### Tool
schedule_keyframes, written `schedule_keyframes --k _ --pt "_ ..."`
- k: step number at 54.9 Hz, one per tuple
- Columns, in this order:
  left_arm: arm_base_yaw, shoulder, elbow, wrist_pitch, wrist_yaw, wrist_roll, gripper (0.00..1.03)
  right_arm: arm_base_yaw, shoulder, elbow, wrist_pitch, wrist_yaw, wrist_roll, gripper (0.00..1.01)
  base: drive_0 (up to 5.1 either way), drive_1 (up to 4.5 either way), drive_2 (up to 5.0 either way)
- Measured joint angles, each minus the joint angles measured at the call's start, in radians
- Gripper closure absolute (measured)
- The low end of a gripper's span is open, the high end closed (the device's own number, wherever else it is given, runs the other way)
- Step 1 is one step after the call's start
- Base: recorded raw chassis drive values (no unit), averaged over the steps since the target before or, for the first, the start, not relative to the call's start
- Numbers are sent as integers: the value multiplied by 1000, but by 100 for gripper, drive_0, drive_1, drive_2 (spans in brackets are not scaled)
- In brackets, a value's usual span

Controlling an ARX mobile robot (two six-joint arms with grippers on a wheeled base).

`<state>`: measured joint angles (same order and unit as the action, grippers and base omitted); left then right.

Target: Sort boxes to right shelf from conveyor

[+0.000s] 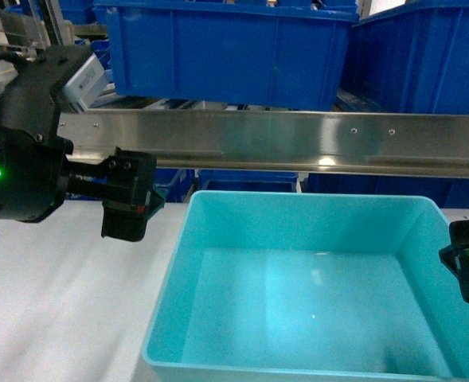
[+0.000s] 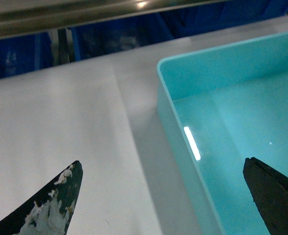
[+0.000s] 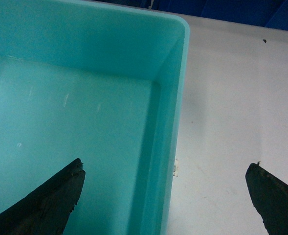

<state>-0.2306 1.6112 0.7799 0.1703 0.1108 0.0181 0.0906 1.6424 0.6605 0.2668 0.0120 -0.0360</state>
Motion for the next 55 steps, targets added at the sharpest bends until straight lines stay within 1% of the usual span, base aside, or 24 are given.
schedule_keyframes --k 4,7,13,21,24,31,36,52,55 --pt "-11 34 24 -41 3 -24 5 1 25 21 -17 2 -7 3 0 0 0" --pt "-20 56 37 -45 8 -45 5 1 47 28 -12 11 -10 3 0 0 0" --pt "-38 100 62 -64 11 -70 5 1 82 35 -20 19 -13 3 0 0 0" --pt "-69 155 66 -73 -12 -94 5 0 117 45 -19 18 -22 3 0 0 0" --pt "-75 174 64 -73 -17 -104 5 0 135 49 -10 18 -30 3 0 0 0" --pt "-73 211 54 -63 -34 -121 5 0 177 56 -8 19 -37 3 0 0 0" --pt "-72 234 51 -65 -29 -138 5 0 199 56 2 19 -43 3 0 0 0" --pt "-74 271 51 -55 -42 -173 5 1 252 56 37 30 -43 3 0 0 0" --pt "-83 278 51 -63 -50 -181 5 1 255 56 43 30 -43 3 0 0 0"
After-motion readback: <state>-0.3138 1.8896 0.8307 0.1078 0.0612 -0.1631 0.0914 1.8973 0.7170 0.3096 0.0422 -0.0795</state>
